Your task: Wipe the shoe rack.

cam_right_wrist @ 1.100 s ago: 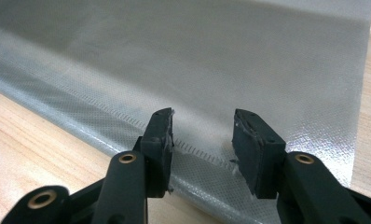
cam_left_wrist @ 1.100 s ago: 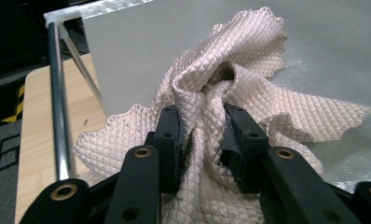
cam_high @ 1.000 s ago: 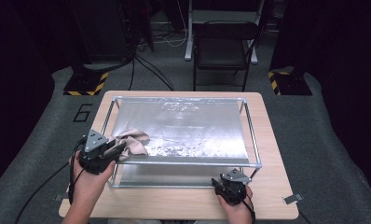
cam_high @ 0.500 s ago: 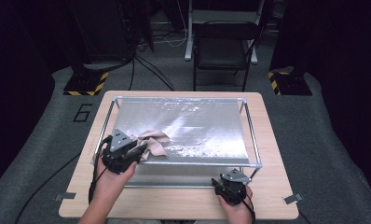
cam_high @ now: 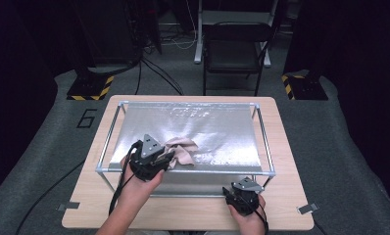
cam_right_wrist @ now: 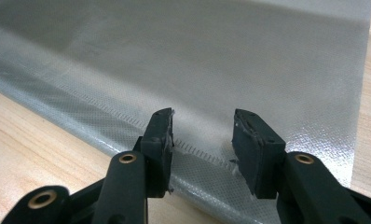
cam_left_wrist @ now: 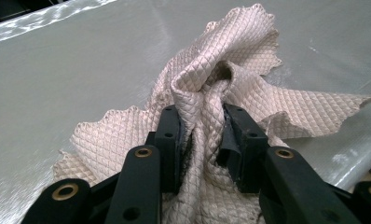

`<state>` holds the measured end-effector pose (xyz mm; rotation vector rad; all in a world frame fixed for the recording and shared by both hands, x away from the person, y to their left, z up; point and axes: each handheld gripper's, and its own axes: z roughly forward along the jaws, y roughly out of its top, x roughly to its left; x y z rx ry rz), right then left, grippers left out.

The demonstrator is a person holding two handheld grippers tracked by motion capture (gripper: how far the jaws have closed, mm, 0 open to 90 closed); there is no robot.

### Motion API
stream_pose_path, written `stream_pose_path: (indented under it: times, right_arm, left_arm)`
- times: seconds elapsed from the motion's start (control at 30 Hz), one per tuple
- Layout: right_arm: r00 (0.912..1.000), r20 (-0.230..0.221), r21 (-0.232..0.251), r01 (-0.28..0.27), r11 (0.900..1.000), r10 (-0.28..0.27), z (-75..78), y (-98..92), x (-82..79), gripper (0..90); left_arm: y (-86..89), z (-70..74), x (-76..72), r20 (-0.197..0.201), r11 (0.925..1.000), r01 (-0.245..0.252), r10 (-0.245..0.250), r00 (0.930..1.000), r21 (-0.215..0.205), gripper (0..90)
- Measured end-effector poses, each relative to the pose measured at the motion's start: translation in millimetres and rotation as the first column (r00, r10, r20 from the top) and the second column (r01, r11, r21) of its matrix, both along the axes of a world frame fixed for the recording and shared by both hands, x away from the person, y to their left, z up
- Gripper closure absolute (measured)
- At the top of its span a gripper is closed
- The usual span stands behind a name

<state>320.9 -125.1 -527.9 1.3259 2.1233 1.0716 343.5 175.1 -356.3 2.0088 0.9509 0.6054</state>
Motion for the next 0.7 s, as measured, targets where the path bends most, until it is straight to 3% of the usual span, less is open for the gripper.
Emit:
stream_pose_path:
  times: [0.43, 0.5, 0.7]
  right_arm:
    - [1.0, 0.005, 0.002, -0.002, 1.0, 0.002, -0.2, 0.1, 0.0, 58.1]
    - [1.0, 0.004, 0.003, -0.002, 1.0, 0.002, -0.2, 0.1, 0.0, 58.0]
    - [1.0, 0.0, 0.0, 0.0, 1.0, 0.0, 0.0, 0.1, 0.0, 58.1]
  left_arm:
    - [-21.9, 0.0, 1.9, 0.005, 0.9988, 0.048, -0.048, 0.9988, -0.01, 64.7]
    - [-21.2, 0.9, 1.1, 0.016, 0.9985, 0.054, -0.053, 0.9984, -0.01, 61.3]
    - [-7.9, 9.5, -1.5, 0.046, 0.9957, 0.061, -0.058, 0.9973, -0.07, 46.5]
